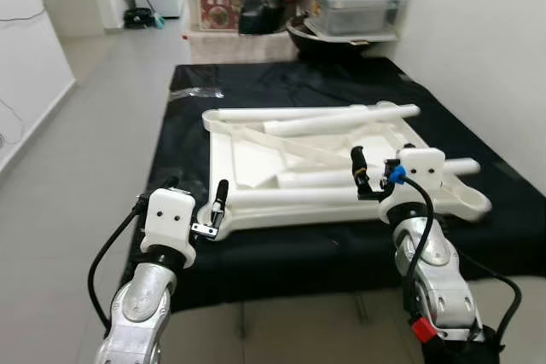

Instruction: Building children table

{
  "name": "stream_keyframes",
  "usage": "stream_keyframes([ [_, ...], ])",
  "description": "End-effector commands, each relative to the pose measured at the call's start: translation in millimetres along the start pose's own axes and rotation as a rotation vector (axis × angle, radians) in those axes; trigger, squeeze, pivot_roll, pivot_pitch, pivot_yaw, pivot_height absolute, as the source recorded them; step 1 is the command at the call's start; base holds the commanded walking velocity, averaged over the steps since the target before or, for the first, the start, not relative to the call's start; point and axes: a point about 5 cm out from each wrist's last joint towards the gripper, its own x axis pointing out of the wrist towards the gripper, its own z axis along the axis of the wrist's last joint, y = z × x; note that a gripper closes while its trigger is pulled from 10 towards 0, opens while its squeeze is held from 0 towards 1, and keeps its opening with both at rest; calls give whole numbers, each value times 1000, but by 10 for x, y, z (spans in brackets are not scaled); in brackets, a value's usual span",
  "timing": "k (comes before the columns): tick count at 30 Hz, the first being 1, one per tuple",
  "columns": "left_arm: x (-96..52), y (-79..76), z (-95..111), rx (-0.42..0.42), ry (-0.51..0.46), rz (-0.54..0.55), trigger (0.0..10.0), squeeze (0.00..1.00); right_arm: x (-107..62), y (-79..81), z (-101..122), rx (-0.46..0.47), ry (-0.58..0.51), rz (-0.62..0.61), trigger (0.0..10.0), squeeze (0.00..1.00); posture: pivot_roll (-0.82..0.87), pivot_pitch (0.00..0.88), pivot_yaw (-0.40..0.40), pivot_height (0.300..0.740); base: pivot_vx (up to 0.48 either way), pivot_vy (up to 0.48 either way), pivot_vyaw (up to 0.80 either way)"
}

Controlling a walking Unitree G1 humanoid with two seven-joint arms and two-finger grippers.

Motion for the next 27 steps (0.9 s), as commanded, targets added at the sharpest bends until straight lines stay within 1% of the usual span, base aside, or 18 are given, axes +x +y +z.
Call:
stream_keyframes([
  [1, 8, 9, 1, 10, -4, 6, 10000, 0, 18, 16, 6, 3, -3, 10, 10000, 0, -2, 0, -64, 740, 274, 0, 0],
  [5, 20, 4, 0, 25, -1, 6, 10000, 0, 27, 18, 6, 2, -4, 14, 10000, 0, -2, 0, -64, 740, 0, 0, 0],
  [10, 32, 6, 33, 28, -29, 23, 10000, 0, 39, 22, 9, 1, -8, 20, 10000, 0, -1, 0, -65, 740, 0, 0, 0],
  [19, 28, -33, 29, 45, -29, -8, 10000, 0, 72, 45, 25, -1, -22, 45, 10000, 0, 8, 0, -65, 740, 0, 0, 0],
  [22, 32, -40, 30, 43, -32, -11, 10000, 0, 75, 56, 23, -1, -23, 49, 10000, 0, 9, 0, -64, 740, 0, -315, 0],
  [27, 34, -49, 21, 45, -29, -18, 10000, 0, 75, 68, 16, -1, -23, 52, 10000, 0, 10, 0, -63, 740, 0, -463, 0],
])
